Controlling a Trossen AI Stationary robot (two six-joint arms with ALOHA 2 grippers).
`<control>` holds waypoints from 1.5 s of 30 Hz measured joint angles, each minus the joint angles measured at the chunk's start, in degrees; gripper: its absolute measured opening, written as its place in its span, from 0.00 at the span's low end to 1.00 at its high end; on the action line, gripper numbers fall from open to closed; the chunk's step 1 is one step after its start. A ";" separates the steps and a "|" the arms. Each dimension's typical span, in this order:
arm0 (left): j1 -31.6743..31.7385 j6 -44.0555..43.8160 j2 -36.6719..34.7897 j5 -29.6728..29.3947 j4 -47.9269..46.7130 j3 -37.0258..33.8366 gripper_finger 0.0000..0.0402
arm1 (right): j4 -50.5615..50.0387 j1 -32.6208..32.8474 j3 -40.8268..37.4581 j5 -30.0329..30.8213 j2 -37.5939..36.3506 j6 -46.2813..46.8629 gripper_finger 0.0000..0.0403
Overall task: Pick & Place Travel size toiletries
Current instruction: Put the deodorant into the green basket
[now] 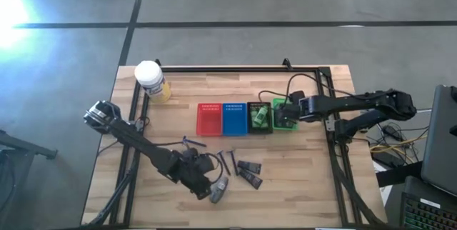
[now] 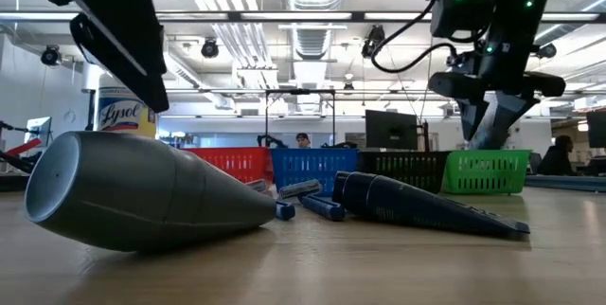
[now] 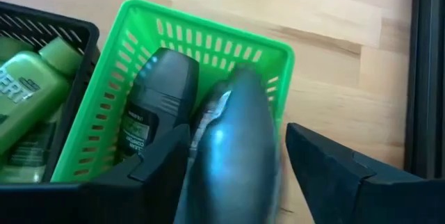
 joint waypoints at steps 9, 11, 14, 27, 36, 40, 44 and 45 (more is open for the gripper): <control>0.57 -1.36 -0.69 5.88 6.96 -2.69 0.82 | 0.18 1.22 0.92 -0.04 -1.49 -2.18 0.72; 0.55 -0.59 -0.55 6.81 9.15 -2.57 0.81 | 0.06 2.52 1.42 -0.05 -2.79 -2.60 0.75; 0.55 -0.43 0.03 6.86 10.01 -1.56 0.81 | -0.20 5.58 2.43 -0.05 -4.70 -1.59 0.78; 0.15 -18.56 11.66 10.86 8.45 6.68 0.91 | -7.52 22.61 3.26 1.51 -6.27 17.81 0.91; -0.20 -19.47 22.01 11.87 -2.81 18.46 0.90 | -9.17 28.48 3.14 1.59 -5.75 23.35 0.91; -0.50 -17.50 25.62 12.10 -6.59 22.60 0.90 | -9.06 28.97 3.08 1.57 -5.74 23.35 0.91; -0.68 -14.14 26.76 12.02 -7.82 23.83 0.87 | -7.52 30.43 3.08 1.40 -5.74 23.70 0.91; -0.68 -13.72 26.76 11.98 -7.91 23.66 0.85 | -6.33 31.01 3.08 1.28 -5.74 23.57 0.91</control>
